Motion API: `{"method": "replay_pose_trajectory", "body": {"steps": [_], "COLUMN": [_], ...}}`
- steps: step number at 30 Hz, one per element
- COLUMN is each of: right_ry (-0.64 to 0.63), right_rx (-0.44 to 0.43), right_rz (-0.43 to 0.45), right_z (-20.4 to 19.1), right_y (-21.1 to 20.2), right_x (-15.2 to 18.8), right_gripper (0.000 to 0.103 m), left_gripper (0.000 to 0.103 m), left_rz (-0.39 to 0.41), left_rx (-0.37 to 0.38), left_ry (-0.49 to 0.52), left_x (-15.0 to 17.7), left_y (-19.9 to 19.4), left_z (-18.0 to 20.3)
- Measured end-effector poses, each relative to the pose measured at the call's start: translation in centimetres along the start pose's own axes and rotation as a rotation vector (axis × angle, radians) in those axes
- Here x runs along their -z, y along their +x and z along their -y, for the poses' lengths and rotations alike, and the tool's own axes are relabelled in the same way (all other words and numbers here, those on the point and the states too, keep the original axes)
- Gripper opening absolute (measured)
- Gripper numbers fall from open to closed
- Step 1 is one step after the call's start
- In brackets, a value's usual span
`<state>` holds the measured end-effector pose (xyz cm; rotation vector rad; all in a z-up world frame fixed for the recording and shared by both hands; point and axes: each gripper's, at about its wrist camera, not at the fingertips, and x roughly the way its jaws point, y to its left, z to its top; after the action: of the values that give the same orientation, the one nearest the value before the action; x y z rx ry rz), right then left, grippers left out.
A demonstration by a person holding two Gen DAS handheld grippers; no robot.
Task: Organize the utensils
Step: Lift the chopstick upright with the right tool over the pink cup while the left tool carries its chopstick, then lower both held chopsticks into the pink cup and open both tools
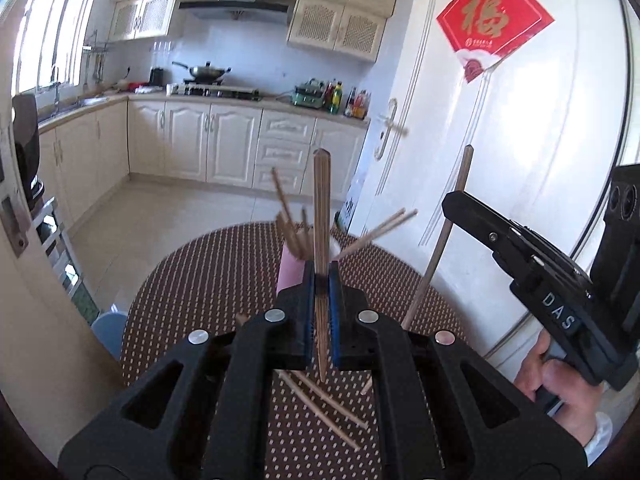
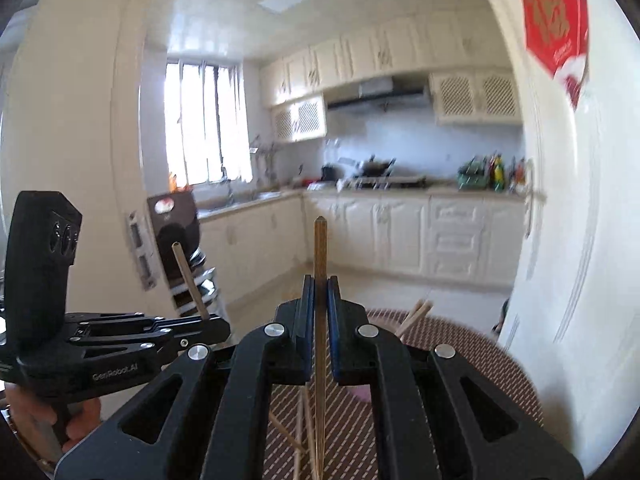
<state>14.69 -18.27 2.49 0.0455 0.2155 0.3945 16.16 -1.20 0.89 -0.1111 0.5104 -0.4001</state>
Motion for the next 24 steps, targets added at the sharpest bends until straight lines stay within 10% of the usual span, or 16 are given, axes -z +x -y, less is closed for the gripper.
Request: {"method": "replay_pose_trajectory", "body": {"steps": [24], "right_ry": [0.032], "right_rx": [0.156], "right_rz": [0.335], "right_z": [3.4], "right_y": [3.5], "right_x": [-1.4], "right_gripper": [0.005], "left_gripper": [0.007], "left_rz": [0.29], "left_rx": [-0.056], "left_ry": [0.036], "left_x": [-6.5], "left_y": [5.1], "left_z": [2.0]}}
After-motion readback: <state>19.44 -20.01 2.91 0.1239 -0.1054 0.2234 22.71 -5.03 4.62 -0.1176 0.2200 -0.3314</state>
